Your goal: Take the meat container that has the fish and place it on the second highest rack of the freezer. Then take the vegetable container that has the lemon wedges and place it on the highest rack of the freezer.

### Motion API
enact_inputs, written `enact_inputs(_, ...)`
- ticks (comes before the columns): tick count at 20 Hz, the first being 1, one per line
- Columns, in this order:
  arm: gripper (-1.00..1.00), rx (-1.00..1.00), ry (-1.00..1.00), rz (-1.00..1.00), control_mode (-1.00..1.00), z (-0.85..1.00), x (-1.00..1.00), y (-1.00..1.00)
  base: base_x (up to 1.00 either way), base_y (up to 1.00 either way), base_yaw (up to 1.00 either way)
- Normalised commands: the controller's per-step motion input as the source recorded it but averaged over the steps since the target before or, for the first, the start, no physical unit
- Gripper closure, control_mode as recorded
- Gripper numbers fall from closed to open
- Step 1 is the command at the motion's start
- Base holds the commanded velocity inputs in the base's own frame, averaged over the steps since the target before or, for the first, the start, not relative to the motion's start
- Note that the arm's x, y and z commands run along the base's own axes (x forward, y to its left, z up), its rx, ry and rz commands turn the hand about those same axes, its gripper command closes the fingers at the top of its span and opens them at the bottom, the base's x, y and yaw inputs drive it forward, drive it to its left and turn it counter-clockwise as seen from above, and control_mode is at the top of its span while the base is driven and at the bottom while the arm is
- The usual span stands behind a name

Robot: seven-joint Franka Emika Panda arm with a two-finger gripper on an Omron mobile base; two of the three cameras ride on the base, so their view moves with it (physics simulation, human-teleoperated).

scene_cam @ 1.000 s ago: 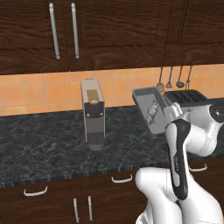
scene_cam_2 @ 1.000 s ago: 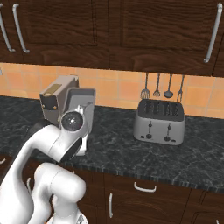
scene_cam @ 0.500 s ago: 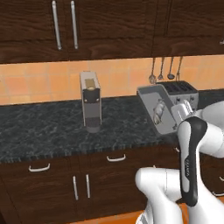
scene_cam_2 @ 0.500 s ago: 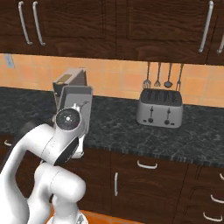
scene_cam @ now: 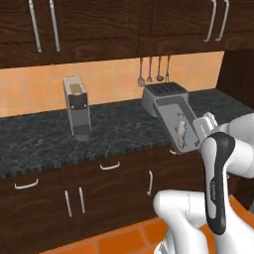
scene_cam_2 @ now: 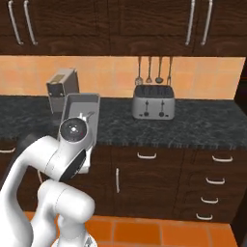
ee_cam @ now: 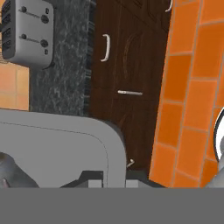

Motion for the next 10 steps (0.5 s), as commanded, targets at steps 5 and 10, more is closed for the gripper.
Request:
enact_inputs(5,1.0,0.0,0.0,0.0,1.0,0.0,0.0,0.0,-0.06,0.0,-0.45)
enact_inputs(10,1.0,0.0,0.0,0.0,1.0,0.0,0.0,0.0,-0.01,0.0,-0.45)
